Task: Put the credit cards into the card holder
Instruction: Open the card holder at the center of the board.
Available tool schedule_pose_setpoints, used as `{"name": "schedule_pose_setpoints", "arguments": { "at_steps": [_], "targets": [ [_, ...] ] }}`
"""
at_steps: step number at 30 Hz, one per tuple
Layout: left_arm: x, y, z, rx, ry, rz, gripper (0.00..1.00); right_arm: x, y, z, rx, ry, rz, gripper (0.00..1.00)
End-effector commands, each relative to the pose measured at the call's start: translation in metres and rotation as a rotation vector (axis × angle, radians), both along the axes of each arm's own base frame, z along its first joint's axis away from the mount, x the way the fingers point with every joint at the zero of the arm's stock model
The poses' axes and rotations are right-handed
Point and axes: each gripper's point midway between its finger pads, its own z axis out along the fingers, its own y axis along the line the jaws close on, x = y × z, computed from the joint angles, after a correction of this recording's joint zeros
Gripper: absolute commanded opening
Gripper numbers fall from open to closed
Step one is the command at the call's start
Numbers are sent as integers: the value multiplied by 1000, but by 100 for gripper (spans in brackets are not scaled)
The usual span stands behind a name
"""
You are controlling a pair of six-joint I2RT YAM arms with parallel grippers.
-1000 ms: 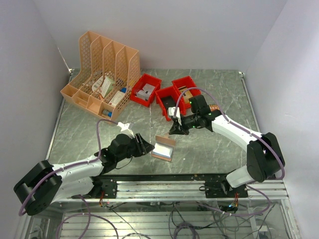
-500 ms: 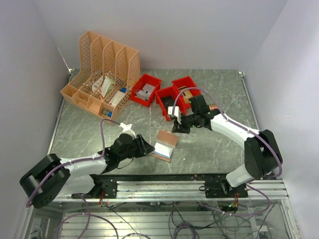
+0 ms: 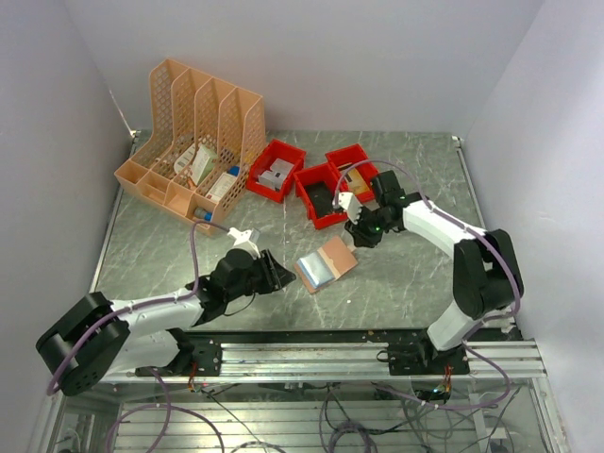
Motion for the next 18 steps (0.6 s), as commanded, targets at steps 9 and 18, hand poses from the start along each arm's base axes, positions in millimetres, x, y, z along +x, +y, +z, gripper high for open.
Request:
{"name": "schedule_pose_setpoints", "arguments": {
  "at_steps": [9, 18],
  "targets": [
    [10, -28, 22, -84, -29, -52, 41, -40, 57, 107, 441, -43, 247, 35],
    [16, -51, 18, -85, -25, -88, 41, -56, 89, 38, 293, 149, 215, 5]
  ]
}}
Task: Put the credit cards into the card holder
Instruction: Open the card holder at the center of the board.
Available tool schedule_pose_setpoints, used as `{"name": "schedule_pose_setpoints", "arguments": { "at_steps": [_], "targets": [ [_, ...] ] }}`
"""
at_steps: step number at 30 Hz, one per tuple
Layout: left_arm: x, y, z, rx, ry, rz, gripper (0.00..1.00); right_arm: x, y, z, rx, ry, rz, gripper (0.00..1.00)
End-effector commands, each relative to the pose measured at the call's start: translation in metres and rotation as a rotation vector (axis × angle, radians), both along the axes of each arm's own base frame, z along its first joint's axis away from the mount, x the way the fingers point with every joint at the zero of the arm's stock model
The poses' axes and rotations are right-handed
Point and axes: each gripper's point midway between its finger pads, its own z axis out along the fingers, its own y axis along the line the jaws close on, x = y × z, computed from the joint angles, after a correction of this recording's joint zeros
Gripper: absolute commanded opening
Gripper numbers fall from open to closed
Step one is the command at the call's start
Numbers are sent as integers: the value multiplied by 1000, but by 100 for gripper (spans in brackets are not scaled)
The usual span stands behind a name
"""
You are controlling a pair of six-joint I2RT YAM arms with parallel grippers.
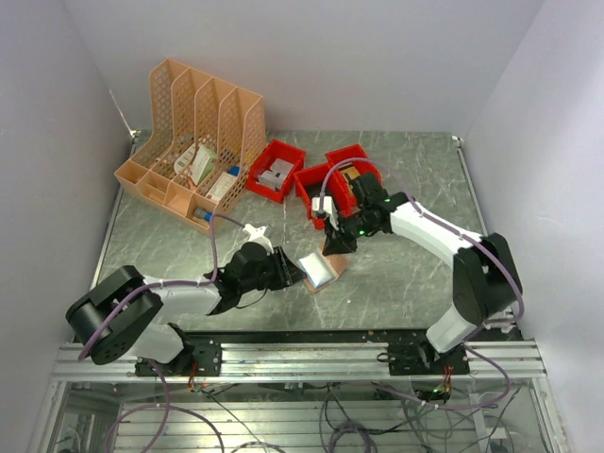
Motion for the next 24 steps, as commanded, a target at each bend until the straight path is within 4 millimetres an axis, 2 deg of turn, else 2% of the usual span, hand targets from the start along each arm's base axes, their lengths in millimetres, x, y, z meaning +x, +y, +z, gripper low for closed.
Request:
{"name": "schedule_pose_setpoints", "arguments": {
  "at_steps": [1, 4, 7, 17, 24],
  "targets": [
    [10, -24, 28, -76, -73, -33, 41, 9, -10, -46, -154, 89, -108, 2],
    [11, -24, 26, -75, -67, -25, 42, 23, -32, -74, -294, 55, -203, 0],
    [10, -23, 23, -74, -57, -20, 43, 29, -46, -88, -370, 40, -252, 0],
    [17, -37, 23, -117, -46, -14, 55, 9, -47, -122, -420, 216, -212, 0],
    [19, -47, 15, -126, -29, -18, 57, 5, -45, -125, -405, 260, -209, 0]
  ]
}}
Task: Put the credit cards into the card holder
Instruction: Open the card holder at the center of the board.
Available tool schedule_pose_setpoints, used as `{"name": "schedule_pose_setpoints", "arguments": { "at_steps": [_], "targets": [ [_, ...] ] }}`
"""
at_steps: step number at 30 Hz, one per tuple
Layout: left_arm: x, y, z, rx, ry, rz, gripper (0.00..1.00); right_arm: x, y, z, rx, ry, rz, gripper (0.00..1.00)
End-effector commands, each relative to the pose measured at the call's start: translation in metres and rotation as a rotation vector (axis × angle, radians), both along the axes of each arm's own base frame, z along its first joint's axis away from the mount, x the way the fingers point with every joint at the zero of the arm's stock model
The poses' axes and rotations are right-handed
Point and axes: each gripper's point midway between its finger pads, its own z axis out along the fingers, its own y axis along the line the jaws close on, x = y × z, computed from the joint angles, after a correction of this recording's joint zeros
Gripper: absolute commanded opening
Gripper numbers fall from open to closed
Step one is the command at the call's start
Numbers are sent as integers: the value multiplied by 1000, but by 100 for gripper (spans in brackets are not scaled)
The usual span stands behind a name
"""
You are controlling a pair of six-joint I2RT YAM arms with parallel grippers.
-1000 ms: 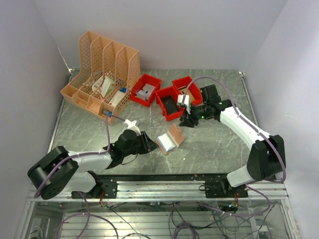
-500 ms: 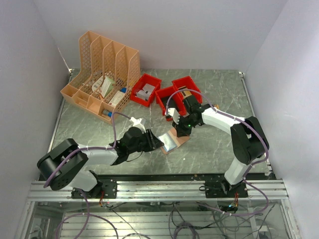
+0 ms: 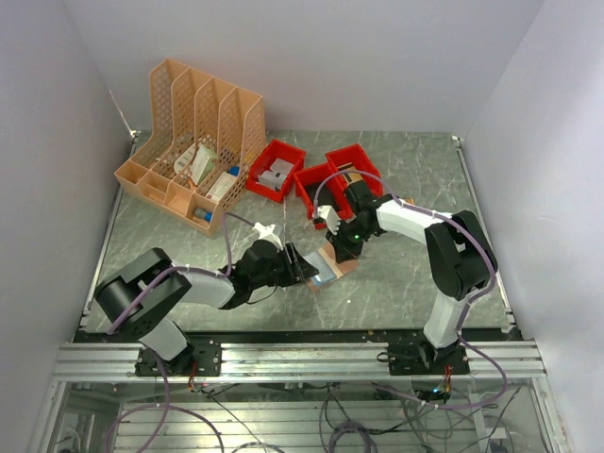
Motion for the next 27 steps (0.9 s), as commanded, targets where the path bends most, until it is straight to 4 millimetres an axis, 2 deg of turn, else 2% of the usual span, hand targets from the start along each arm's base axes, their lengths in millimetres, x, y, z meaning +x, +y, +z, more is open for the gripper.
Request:
{"name": "schedule_pose_setpoints", "arguments": {
  "at_steps": [1, 4, 17, 27],
  "targets": [
    [6, -18, 21, -77, -54, -12, 57, -12, -3, -17, -20, 77, -2, 0],
    [7, -19, 23, -63, -61, -7, 57, -14, -3, -19, -15, 94, -2, 0],
    [9, -8, 3, 72, -6, 59, 64, -14, -3, -20, -14, 106, -9, 0],
    [10, -18, -10, 88, 16, 46, 65, -15, -2, -20, -11, 109, -10, 1]
  ]
}}
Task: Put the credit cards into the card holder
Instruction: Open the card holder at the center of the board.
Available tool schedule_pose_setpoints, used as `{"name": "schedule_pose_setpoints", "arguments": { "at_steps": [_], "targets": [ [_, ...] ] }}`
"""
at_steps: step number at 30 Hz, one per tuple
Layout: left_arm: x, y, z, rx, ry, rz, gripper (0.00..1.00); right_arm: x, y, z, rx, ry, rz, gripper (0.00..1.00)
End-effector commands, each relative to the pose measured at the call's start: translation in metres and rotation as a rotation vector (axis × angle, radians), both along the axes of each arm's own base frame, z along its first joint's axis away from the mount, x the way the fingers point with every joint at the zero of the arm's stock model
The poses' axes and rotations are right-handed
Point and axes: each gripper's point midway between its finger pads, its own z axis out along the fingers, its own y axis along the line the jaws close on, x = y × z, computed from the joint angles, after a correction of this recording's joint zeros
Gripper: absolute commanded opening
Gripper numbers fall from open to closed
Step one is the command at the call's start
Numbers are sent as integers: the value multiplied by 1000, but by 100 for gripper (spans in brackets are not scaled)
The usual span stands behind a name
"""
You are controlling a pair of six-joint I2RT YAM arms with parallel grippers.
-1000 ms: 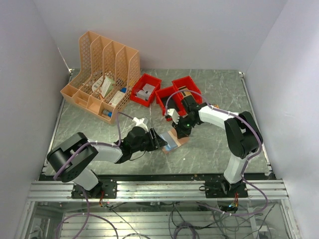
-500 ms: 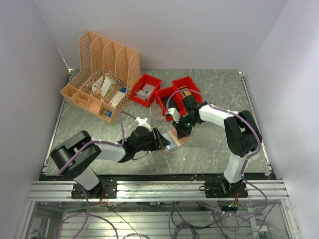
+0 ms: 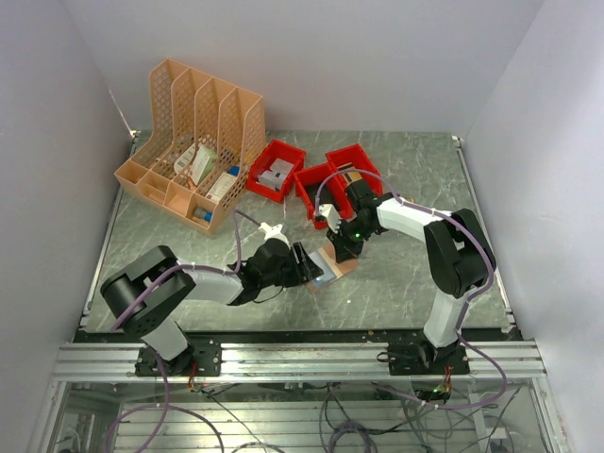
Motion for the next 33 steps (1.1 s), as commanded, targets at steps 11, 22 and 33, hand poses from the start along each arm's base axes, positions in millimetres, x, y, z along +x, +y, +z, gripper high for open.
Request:
{"name": "schedule_pose_setpoints", "arguments": {
  "at_steps": [11, 22, 33],
  "targets": [
    [11, -2, 6, 79, -29, 45, 69, -16, -2, -21, -28, 82, 8, 1],
    [29, -52, 22, -21, -120, -67, 69, -27, 6, -21, 32, 181, -2, 1],
    [45, -83, 55, -96, -279, -144, 69, -8, 6, 22, 284, 251, -125, 7]
  ]
}}
